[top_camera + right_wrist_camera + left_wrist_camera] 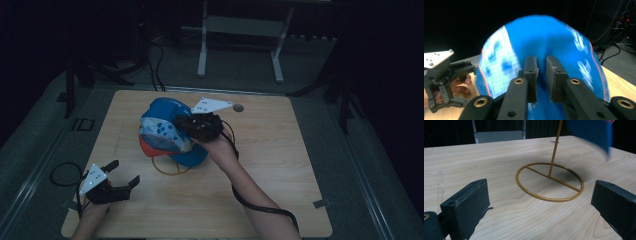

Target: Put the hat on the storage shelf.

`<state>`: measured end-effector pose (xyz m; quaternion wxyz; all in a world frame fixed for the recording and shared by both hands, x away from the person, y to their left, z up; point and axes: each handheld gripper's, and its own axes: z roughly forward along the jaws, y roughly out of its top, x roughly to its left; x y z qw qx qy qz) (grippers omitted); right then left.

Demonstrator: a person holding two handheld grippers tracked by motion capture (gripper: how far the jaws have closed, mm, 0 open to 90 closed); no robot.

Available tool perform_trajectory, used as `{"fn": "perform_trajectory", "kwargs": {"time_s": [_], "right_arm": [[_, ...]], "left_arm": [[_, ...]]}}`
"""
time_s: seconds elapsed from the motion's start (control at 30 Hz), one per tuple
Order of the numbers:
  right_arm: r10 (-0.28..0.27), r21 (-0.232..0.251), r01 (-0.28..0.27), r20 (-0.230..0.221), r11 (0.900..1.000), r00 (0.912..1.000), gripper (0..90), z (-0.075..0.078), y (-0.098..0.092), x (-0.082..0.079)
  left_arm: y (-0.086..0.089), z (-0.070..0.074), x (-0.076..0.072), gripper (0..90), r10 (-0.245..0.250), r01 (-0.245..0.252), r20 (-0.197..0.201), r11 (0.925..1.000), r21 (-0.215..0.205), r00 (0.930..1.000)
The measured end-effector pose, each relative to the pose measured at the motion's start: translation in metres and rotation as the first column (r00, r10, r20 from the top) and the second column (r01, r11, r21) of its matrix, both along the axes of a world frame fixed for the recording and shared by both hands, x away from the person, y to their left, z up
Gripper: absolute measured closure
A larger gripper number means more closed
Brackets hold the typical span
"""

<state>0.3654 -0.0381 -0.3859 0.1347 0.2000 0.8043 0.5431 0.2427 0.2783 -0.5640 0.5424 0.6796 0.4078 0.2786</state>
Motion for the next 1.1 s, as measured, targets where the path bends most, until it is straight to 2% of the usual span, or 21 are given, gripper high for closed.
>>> {"fn": "perform_trajectory", "kwargs": {"time_s": [0.2,0.27,0.37,0.4,0.43,0.47,0.5,0.6,0.7,0.83,0.9,1.03,1.1], "right_arm": [[0.007,0.005,-0.006,-0.01,1.0,0.9999,77.7,-0.001,-0.002,0.0],[0.008,0.009,-0.008,-0.011,1.0,0.9999,74.7,-0.001,-0.003,-0.001],[0.014,0.02,-0.014,-0.007,1.0,0.9999,65.5,0.001,-0.005,-0.004],[0.015,0.028,-0.015,0.001,1.0,0.9999,55.5,0.002,-0.007,-0.006],[0.015,0.028,-0.015,0.001,1.0,0.9999,55.5,0.002,-0.007,-0.006],[0.019,0.037,-0.019,0.001,0.999,0.9998,47.9,0.003,-0.01,-0.008],[0.019,0.037,-0.019,0.001,0.999,0.9998,47.9,0.003,-0.01,-0.008],[0.026,0.027,-0.026,0.008,0.999,0.9996,37.8,0.003,-0.016,-0.01],[0.036,0.027,-0.036,-0.004,0.999,0.9993,30.0,0.001,-0.023,-0.011],[0.051,0.037,-0.051,-0.012,0.998,0.9986,23.2,-0.002,-0.032,-0.012],[0.061,0.038,-0.06,-0.014,0.997,0.9981,15.8,-0.005,-0.037,-0.013],[0.062,0.045,-0.061,-0.017,0.997,0.998,14.8,-0.01,-0.046,-0.014],[0.065,0.032,-0.064,-0.007,0.997,0.9979,14.0,-0.014,-0.051,-0.014]], "left_arm": [[-0.001,0.0,0.0,2.2,-0.002,0.002,-0.002,1.0,0.0,1.0],[-0.001,0.0,0.0,2.2,-0.005,0.005,-0.001,1.0,-0.003,1.0],[-0.001,0.0,0.0,2.2,-0.004,0.004,0.0,1.0,-0.005,1.0],[-0.001,0.0,0.0,2.2,-0.003,0.003,-0.001,1.0,-0.004,1.0],[-0.001,0.0,-0.001,2.2,-0.004,0.004,0.001,1.0,-0.004,1.0],[-0.001,0.0,-0.001,2.2,-0.006,0.006,0.003,1.0,-0.007,1.0],[-0.001,0.0,-0.001,2.2,-0.006,0.006,0.003,0.9999,-0.009,1.0],[-0.001,0.0,-0.002,2.2,-0.006,0.006,0.008,1.0,-0.004,0.9999],[-0.001,0.0,-0.002,2.2,-0.007,0.007,0.011,1.0,0.0,0.9999],[-0.002,-0.001,-0.002,2.2,-0.014,0.014,0.012,0.9999,0.001,0.9998],[-0.003,-0.001,-0.001,2.2,-0.016,0.016,0.013,0.9999,0.0,0.9998],[-0.004,-0.001,-0.002,2.2,-0.02,0.02,0.014,0.9998,0.004,0.9997],[-0.004,-0.001,-0.002,2.1,-0.022,0.022,0.014,0.9998,0.002,0.9997]]}}
